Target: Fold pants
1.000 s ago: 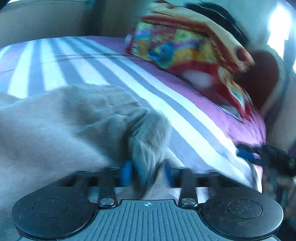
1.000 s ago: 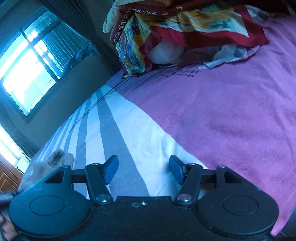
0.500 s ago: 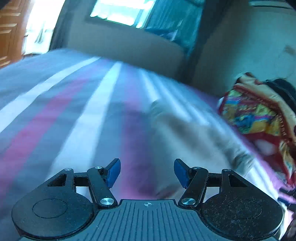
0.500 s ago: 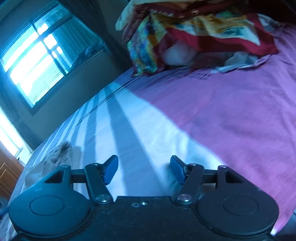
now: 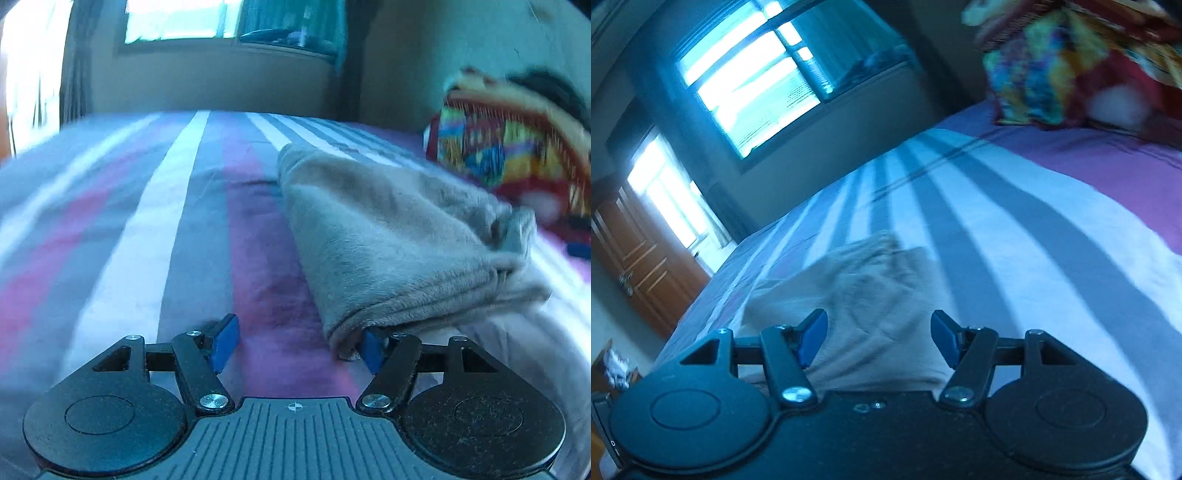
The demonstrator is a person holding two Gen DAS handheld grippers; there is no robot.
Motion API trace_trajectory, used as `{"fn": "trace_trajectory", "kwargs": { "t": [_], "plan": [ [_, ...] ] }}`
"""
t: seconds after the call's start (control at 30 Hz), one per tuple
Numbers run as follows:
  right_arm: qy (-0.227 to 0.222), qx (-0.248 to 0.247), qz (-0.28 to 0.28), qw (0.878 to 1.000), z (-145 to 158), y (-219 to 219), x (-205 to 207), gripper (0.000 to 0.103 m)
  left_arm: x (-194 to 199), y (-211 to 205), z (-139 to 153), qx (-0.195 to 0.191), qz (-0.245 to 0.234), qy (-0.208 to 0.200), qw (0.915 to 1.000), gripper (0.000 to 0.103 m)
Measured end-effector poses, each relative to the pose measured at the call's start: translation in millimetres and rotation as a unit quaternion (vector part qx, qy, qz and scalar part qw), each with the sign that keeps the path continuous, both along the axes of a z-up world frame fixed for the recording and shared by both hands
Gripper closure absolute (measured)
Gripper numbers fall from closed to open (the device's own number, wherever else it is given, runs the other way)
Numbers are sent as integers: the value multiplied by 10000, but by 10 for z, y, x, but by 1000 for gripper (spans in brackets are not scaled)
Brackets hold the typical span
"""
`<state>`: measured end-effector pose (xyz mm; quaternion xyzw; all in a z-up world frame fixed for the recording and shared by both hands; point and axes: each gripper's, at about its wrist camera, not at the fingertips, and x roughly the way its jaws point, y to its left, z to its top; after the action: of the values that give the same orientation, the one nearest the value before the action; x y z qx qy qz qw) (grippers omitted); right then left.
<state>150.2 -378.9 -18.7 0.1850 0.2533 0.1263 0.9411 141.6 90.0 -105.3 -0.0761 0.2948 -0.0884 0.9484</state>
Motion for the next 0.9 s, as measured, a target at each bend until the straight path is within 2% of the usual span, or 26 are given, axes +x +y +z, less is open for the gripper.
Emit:
{"fn": "trace_trajectory", "kwargs": {
  "t": [0.03,0.07,0.13,0.23,0.3,0.33,0.37,0.4,0.47,0.5,0.57,0.6,0.63,0.67,0.7,0.73,0.8,0.83,0.9],
  "plan": [
    [6,-86,47,10000,3,83,78,42,2,60,-50,-258,35,10,9997,34],
    [-15,-192,100,9998,2,168,166,42,10,73,-69,-348,41,7,9994,34],
    [-4,-386,141,9992,-22,285,317,43,53,18,-114,-382,18,-3,9993,34],
    [320,-628,112,9975,-76,435,581,46,70,34,-158,-555,7,0,9985,34],
    [447,-806,92,9957,-118,513,671,56,58,29,-176,-583,17,-22,9983,34],
    [518,-808,125,9953,-115,525,719,73,65,25,-180,-597,26,-28,9982,34],
    [509,-679,194,9962,-85,527,730,79,50,29,-181,-619,36,-40,9981,34],
    [225,-491,235,9983,-1,515,630,82,57,39,-178,-661,40,-48,9978,34],
    [-102,-37,211,9997,116,414,498,83,64,43,-186,-726,45,-55,9973,34],
    [-47,32,132,9999,97,380,475,82,67,35,-188,-718,45,-55,9974,34],
    [551,-218,61,9982,-73,392,579,72,73,32,-190,-731,46,-51,9973,34],
    [810,-162,93,9965,-152,366,602,70,73,33,-193,-737,47,-51,9973,34],
    [797,-25,56,9968,-166,316,549,62,76,33,-192,-737,46,-53,9973,34],
    [706,131,1,9974,-154,259,461,37,79,29,-196,-737,47,-59,9973,34],
    [633,283,-49,9976,-152,215,398,26,85,24,-202,-744,46,-65,9972,34],
    [626,463,-80,9969,-175,164,367,25,89,21,-207,-758,47,-65,9971,34],
    [991,666,-85,9928,-277,122,477,25,93,19,-206,-760,43,-66,9971,34],
    [1172,661,-98,9909,-333,129,567,26,93,19,-206,-760,43,-63,9971,34],
    [1240,505,-36,9910,-426,180,710,29,96,11,-206,-754,43,-63,9971,34]
  ]
}}
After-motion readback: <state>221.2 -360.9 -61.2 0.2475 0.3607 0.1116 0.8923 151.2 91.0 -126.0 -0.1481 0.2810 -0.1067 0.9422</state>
